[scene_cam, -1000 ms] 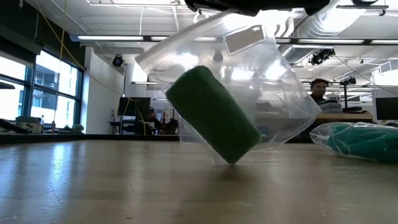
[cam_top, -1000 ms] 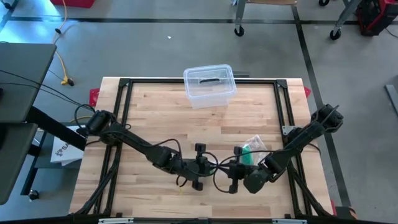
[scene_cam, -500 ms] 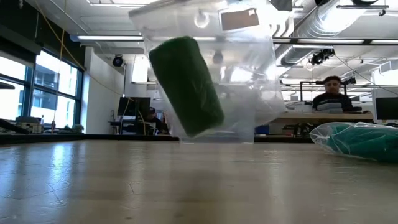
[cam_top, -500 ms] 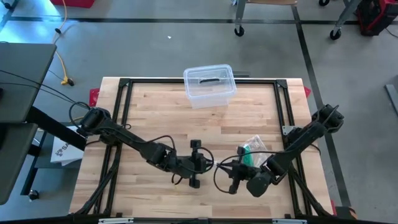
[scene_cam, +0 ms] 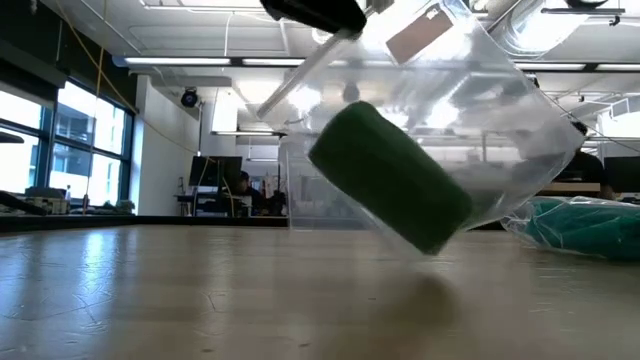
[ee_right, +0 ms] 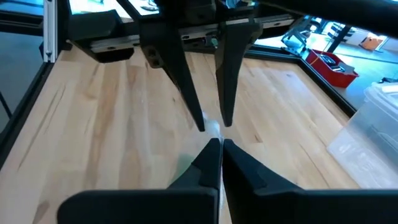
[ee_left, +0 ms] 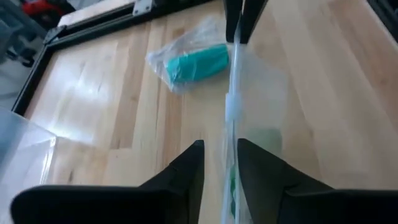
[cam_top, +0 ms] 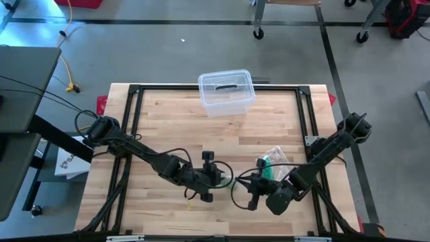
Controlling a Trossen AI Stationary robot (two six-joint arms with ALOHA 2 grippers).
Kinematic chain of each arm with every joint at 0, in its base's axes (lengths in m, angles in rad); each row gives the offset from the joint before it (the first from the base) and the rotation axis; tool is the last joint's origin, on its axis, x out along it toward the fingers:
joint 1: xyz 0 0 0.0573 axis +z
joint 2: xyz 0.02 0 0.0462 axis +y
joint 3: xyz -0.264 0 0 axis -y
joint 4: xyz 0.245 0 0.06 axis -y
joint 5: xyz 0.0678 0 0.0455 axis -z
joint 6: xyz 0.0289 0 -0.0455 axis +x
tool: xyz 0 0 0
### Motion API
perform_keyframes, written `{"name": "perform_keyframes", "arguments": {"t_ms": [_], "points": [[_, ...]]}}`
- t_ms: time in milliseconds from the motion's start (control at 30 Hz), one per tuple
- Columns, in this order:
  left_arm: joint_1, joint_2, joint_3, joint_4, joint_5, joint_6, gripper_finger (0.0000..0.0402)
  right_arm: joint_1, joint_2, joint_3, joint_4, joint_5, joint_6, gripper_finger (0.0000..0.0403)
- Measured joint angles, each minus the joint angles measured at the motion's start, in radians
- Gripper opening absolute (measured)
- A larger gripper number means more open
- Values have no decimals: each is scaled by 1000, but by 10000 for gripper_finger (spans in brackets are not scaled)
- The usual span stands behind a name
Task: Roll bandage
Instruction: Close the transparent zip bag
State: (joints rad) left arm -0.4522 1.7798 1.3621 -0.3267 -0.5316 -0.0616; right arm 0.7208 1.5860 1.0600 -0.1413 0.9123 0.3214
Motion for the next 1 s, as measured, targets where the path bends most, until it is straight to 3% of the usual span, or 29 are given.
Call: {"name": "perform_keyframes", "arguments": {"t_ms": [467,833,1000], "points": [[-2,10,6,161,31,73,101,0,0,0,2,0,-8,0],[0,18,6,160,26,74,12,0,0,0,2,-4,-8,0],[0,18,8,133,25,68,6,-1,0,0,2,-6,-8,0]]}}
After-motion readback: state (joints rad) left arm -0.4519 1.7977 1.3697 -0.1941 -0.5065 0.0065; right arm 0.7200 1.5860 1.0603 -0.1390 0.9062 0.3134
